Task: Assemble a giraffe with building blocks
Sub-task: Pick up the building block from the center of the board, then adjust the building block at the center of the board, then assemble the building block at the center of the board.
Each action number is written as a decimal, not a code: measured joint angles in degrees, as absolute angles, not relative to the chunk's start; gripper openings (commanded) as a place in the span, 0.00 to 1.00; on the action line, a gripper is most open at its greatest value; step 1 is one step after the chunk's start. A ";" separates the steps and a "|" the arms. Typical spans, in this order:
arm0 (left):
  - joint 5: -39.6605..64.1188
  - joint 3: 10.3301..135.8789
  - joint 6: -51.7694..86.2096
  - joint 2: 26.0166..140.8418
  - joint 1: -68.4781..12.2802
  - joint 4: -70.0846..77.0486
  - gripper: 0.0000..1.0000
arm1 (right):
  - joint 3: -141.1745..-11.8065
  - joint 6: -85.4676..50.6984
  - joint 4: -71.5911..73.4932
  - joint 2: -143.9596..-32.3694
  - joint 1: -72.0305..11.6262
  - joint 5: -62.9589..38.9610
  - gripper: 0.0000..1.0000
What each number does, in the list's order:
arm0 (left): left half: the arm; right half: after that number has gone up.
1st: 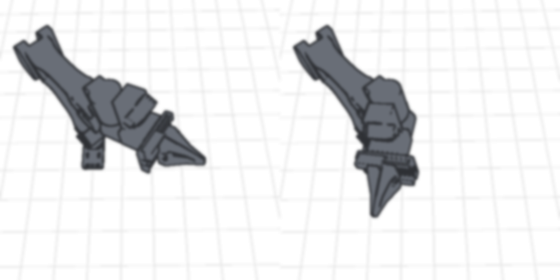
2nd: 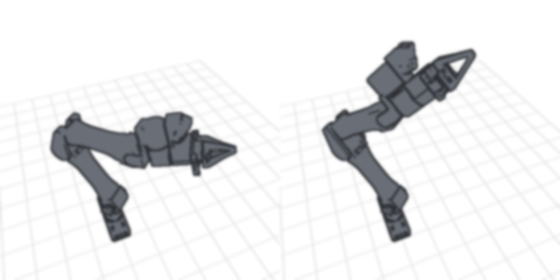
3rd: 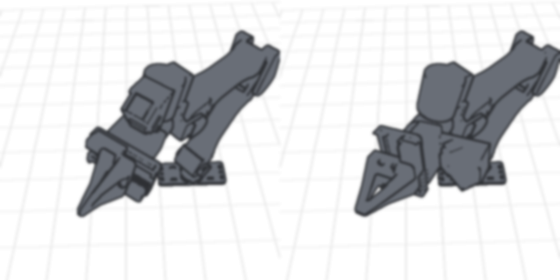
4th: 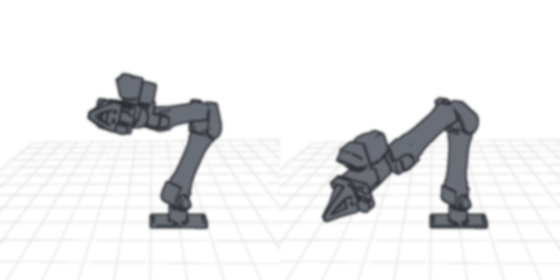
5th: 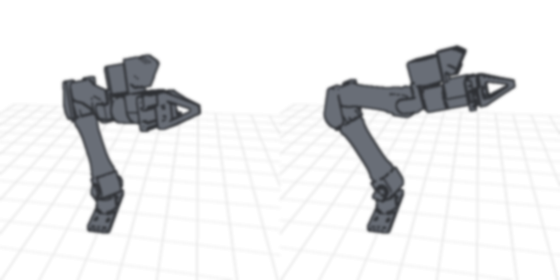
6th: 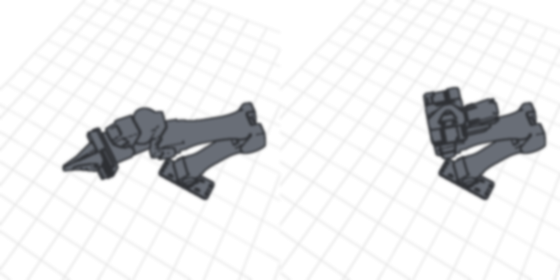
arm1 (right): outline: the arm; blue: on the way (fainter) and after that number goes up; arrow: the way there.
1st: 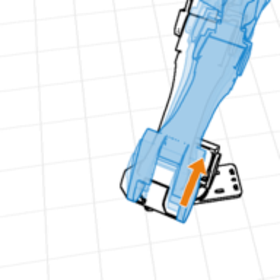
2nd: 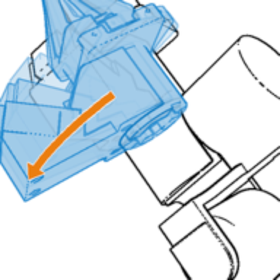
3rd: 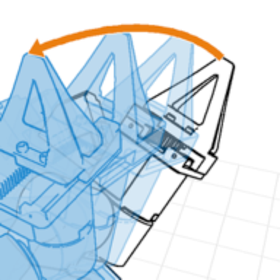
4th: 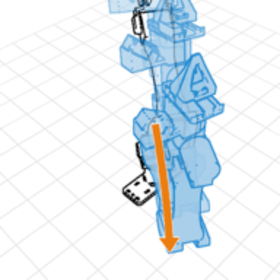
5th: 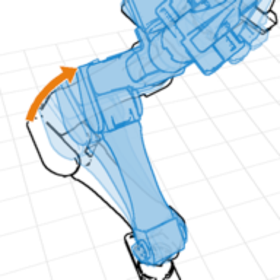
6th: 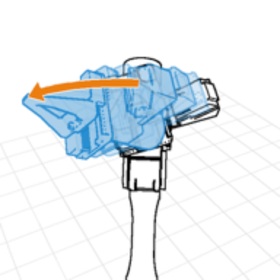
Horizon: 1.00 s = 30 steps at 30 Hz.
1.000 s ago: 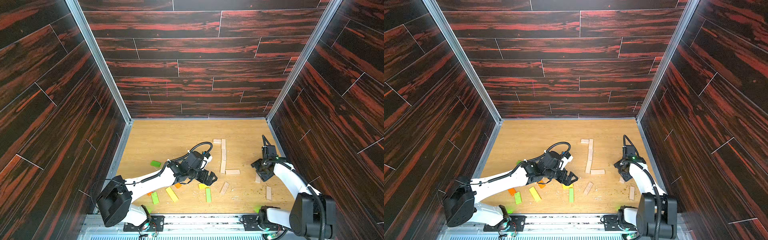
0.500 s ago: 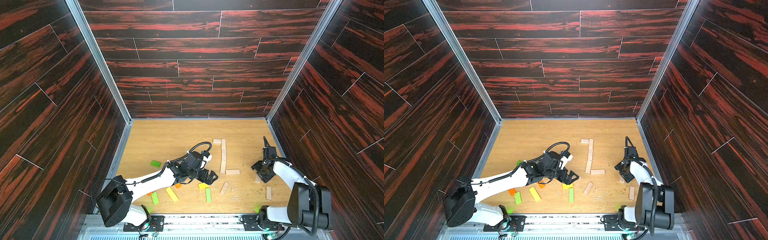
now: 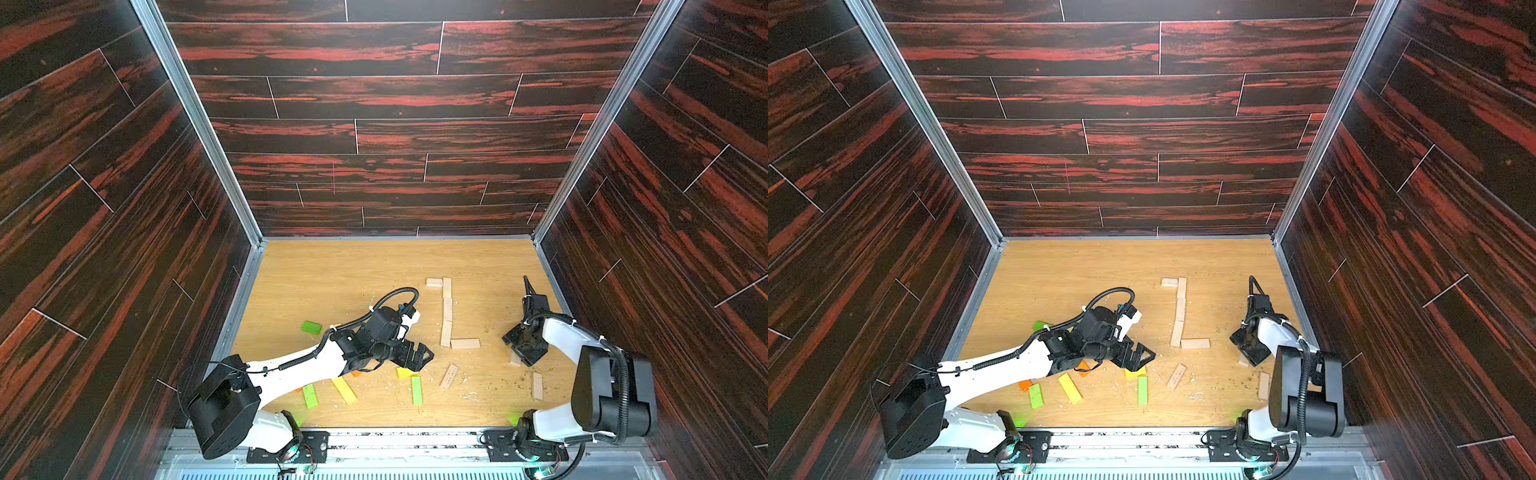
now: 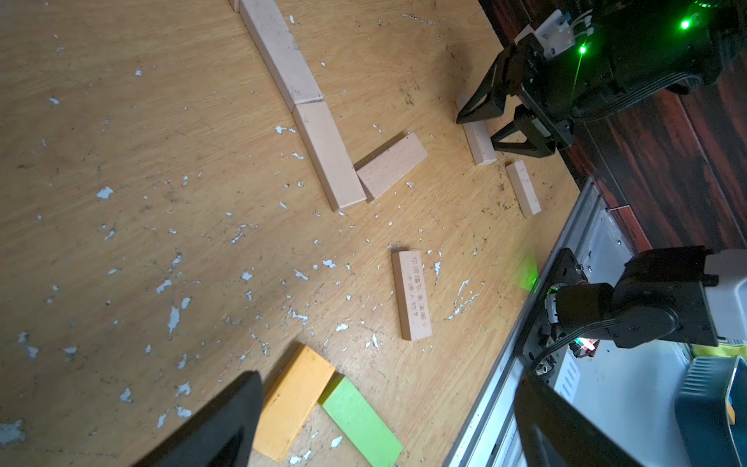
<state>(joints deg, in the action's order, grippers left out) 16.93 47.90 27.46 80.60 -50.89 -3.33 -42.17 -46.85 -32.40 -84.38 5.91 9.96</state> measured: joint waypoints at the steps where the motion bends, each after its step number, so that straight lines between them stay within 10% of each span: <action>1: 16.93 47.90 27.44 80.58 -50.89 -3.36 0.98 | -42.15 -47.13 -32.25 -84.38 5.91 10.00 0.41; 11: 16.88 49.32 26.70 79.46 -50.89 -7.44 0.98 | -42.48 -61.71 -34.20 -83.37 5.65 7.90 0.08; 30: 16.03 54.68 26.55 77.49 -50.89 -14.83 0.99 | -54.68 -99.68 -46.70 -88.64 -4.05 13.34 0.05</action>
<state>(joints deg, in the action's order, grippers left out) 16.03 54.68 26.55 77.49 -50.89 -14.83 -54.68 -99.68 -46.70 -88.64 -4.05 13.34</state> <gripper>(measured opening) 0.986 0.307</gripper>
